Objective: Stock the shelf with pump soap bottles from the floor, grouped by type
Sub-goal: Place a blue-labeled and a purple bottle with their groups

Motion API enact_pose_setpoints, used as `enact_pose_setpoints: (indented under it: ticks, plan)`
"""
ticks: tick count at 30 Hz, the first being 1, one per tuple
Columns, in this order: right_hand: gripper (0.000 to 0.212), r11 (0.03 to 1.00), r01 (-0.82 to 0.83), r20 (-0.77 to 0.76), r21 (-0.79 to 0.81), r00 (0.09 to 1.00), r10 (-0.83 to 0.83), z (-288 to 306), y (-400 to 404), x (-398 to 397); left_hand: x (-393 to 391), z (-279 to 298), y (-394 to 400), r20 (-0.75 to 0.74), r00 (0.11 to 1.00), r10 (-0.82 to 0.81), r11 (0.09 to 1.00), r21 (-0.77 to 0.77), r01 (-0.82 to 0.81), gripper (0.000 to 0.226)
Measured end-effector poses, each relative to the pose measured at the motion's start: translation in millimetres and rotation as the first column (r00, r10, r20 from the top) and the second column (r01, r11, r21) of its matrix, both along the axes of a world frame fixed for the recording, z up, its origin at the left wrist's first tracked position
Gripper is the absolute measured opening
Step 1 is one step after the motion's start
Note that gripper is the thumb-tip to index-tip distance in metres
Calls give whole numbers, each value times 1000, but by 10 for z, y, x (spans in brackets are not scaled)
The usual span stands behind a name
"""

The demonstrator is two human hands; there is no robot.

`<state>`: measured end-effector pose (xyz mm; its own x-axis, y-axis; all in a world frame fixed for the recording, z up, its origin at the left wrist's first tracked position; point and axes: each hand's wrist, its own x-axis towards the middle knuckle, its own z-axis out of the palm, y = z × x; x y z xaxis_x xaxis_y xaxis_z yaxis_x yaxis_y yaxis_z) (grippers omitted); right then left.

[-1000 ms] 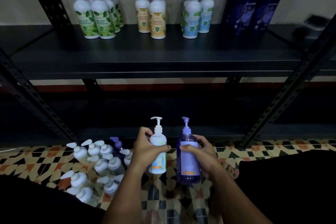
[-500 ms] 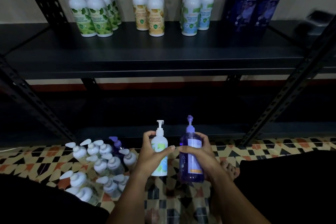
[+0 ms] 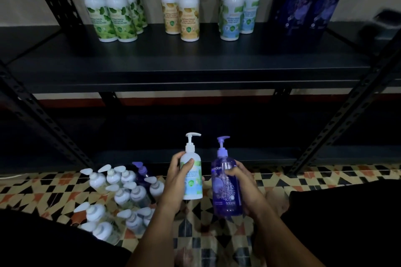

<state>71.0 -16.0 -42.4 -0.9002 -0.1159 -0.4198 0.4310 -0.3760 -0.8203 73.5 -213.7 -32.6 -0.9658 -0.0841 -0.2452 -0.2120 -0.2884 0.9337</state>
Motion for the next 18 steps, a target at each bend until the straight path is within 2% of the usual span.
enact_pose_setpoints:
  ticks: [3, 6, 8, 11, 14, 18]
  plan:
    - [74, 999, -45, -12, -29, 999, 45, 15, -12, 1, 28, -9, -7, -10, 1000, -16, 999, -30, 16, 34]
    - [87, 997, -31, -36, 75, 999, 34, 37, -19, -6, 37, 2, 0, -15, 1000, -25, 991, -135, 23, 57]
    - [91, 994, 15, -56, 109, 998, -9, 41, -17, -10, 17, 24, 12, -32, 999, -23, 986, -169, 17, 62]
    - [84, 986, 99, -110, 132, 990, -85, 51, 1, -8, -20, 63, 32, -66, 997, -26, 985, -174, 14, 50]
    - [77, 988, 62, -136, 141, 990, -43, 85, 5, -5, -56, 75, 70, -66, 994, -87, 982, -175, 74, 41]
    - [46, 978, 20, -152, 207, 988, 12, 147, 24, -2, -89, 115, 153, -102, 988, -117, 970, -227, 92, 46]
